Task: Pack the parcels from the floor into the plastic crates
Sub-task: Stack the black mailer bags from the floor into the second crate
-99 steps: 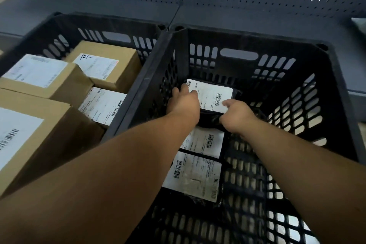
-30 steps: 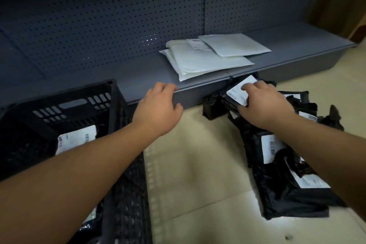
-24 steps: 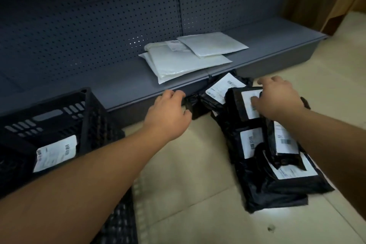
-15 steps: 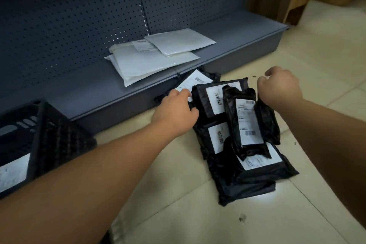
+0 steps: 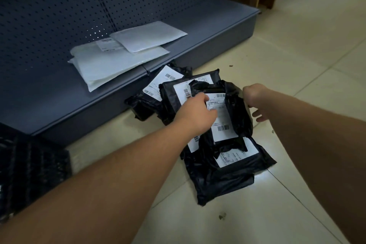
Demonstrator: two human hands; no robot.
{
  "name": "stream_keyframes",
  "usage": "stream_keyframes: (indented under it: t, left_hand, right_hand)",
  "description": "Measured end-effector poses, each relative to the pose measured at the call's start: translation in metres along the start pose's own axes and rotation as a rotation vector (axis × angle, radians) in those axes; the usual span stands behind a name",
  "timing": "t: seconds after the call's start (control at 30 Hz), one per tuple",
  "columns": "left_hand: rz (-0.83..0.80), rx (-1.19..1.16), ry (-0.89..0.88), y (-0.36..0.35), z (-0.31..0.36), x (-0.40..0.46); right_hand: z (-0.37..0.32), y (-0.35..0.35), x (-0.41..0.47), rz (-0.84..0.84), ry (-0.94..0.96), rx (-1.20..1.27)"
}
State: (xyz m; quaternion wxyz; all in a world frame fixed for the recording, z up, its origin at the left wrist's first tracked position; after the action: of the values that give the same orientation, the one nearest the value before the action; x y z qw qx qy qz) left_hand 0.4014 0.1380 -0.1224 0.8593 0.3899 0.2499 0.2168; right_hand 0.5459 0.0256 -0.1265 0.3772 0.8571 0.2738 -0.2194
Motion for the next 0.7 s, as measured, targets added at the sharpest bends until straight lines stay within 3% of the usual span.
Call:
stream_keyframes:
  t: [0.33,0.5,0.7]
  left_hand:
    - [-0.092,-0.255,0.173,-0.054,0.034,0.028]
    - [-0.064,-0.344,0.179,-0.069,0.039,0.035]
    - [0.020,-0.293,0.207,-0.078,0.040,0.043]
  right_hand:
    - [0.014,0.002,0.022,-0.085,-0.050,0.146]
    - [0.026,0.002,0.026,-0.106,-0.141,0.138]
    - [0.028,0.009,0.032,-0.090,-0.148,0.192]
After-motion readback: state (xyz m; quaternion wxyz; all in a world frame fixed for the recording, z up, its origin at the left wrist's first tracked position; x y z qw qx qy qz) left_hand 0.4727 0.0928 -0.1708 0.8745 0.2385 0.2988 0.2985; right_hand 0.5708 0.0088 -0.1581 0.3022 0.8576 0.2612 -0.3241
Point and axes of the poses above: each hand's wrist, its own x-axis towards the middle knuckle, its own y-axis out of the back of the hand, z = x × y, the point moved 4 cm from there along x, towards the middle knuckle, and after that the axes turned 1 degree about -y, right-handed, at the moved point
